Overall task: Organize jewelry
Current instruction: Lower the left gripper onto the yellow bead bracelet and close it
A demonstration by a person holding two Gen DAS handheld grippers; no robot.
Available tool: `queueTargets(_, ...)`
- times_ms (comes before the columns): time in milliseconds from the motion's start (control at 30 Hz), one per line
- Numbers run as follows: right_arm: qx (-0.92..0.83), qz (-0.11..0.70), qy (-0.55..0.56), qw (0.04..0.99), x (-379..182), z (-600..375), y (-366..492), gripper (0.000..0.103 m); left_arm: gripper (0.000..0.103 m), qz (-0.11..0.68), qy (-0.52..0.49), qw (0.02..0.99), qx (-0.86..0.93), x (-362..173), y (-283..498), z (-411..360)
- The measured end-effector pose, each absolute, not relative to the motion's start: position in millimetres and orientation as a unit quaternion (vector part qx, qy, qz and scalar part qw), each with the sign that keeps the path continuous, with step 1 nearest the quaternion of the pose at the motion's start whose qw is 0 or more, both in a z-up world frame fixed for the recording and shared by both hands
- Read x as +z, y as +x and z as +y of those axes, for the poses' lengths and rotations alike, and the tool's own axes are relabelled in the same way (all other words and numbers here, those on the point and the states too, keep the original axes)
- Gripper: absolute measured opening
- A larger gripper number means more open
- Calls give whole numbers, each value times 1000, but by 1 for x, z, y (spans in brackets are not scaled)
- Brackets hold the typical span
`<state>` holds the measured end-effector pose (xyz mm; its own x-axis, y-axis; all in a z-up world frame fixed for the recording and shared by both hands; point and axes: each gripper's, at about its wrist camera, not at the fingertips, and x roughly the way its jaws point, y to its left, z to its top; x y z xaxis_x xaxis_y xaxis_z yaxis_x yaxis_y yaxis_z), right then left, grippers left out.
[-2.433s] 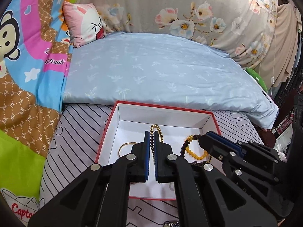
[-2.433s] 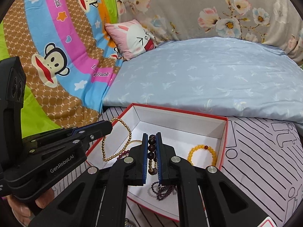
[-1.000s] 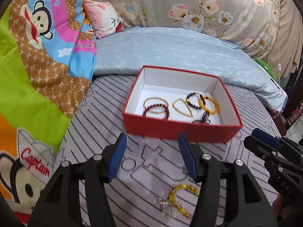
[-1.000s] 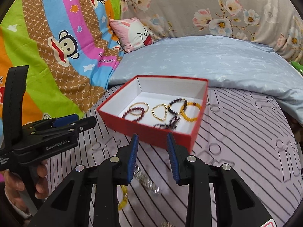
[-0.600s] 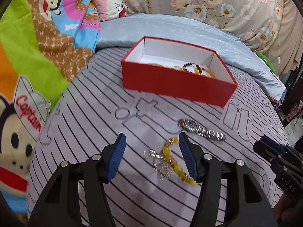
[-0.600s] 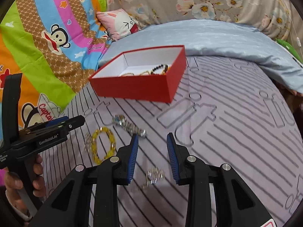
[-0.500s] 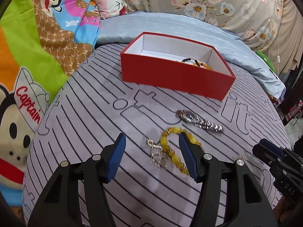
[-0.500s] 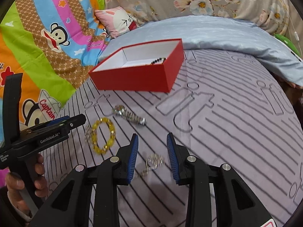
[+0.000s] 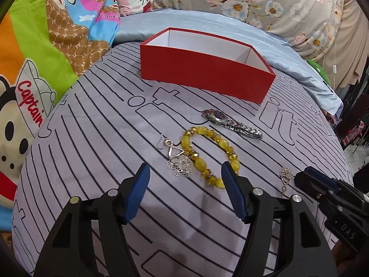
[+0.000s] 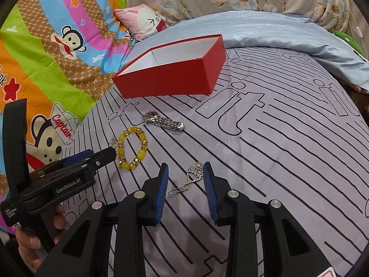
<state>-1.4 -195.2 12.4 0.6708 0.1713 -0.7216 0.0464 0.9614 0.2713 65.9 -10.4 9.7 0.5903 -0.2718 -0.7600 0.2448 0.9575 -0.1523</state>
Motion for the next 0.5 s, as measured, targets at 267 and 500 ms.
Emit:
queueTargets(267,33,399,142,905,16,-199,0,31,59,423,0,896,-134,14,90,-21)
queueTargets(500,36,399,148,904,14,-202,5,31,40,445,18,883,-144,-2,114,-22)
